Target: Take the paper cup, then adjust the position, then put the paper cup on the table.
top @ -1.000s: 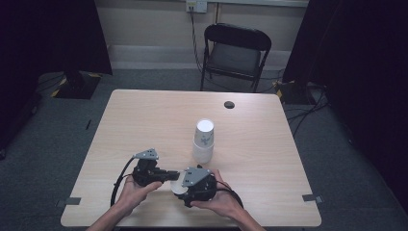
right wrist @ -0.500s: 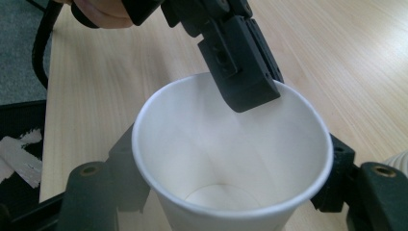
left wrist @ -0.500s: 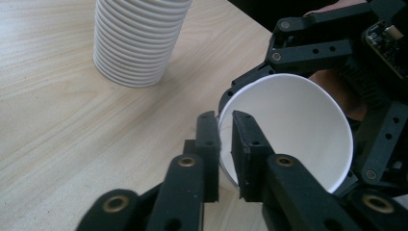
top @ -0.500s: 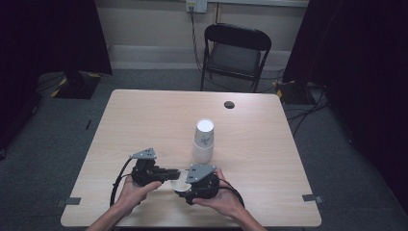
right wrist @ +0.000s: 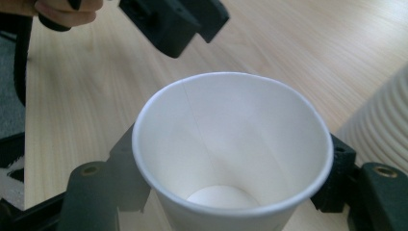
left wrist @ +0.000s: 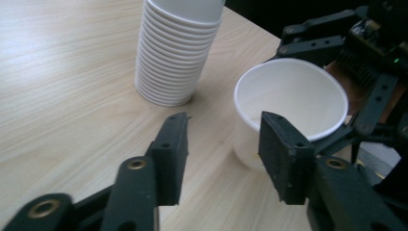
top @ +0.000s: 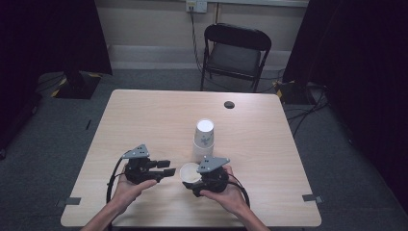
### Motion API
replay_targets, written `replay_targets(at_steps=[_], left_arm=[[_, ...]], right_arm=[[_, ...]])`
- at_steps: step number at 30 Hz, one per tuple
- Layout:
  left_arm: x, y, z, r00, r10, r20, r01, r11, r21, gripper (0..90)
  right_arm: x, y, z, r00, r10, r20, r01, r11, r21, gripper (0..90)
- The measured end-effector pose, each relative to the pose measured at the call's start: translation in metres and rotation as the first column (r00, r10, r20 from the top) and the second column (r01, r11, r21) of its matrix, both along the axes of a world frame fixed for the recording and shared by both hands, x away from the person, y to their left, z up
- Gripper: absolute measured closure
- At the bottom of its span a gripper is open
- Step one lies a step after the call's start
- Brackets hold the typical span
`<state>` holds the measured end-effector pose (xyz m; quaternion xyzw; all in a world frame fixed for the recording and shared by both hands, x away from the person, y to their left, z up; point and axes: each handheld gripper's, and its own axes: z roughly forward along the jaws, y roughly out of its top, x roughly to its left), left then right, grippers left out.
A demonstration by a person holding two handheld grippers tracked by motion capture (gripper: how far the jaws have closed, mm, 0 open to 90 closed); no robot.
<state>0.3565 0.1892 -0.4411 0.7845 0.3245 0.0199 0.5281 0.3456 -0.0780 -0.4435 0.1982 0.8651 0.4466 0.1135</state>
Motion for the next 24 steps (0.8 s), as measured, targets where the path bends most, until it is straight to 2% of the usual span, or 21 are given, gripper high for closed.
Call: replay_targets(at_steps=[2,4,11,12,20,24], left_arm=[[0.0,0.0,0.0,0.9999,0.009,0.01,-0.009,0.9997,0.024,48.8],[-0.001,0.0,0.0,0.9993,0.019,0.032,-0.021,0.9979,0.061,45.3],[-0.002,0.009,0.004,0.9967,0.06,0.056,-0.064,0.9949,0.078,42.5],[-0.001,0.011,0.004,0.996,0.062,0.064,-0.068,0.9932,0.094,42.4],[0.003,0.03,-0.004,0.9919,0.108,0.067,-0.118,0.9787,0.168,41.3],[0.001,0.041,-0.004,0.9882,0.125,0.089,-0.14,0.9698,0.199,38.0]], right_arm=[[0.001,-0.004,0.001,0.9999,-0.014,-0.004,0.014,0.9998,0.012,31.1],[0.001,-0.011,0.001,0.9987,-0.05,-0.011,0.05,0.9984,0.025,31.2],[-0.001,-0.04,0.005,0.9909,-0.135,-0.005,0.135,0.9903,0.034,31.5],[-0.001,-0.045,0.005,0.9891,-0.147,-0.006,0.147,0.9884,0.036,31.6],[0.001,-0.08,0.003,0.9657,-0.26,-0.009,0.26,0.9633,0.069,31.8],[0.003,-0.09,0.003,0.9547,-0.297,-0.01,0.297,0.9518,0.075,31.8]])
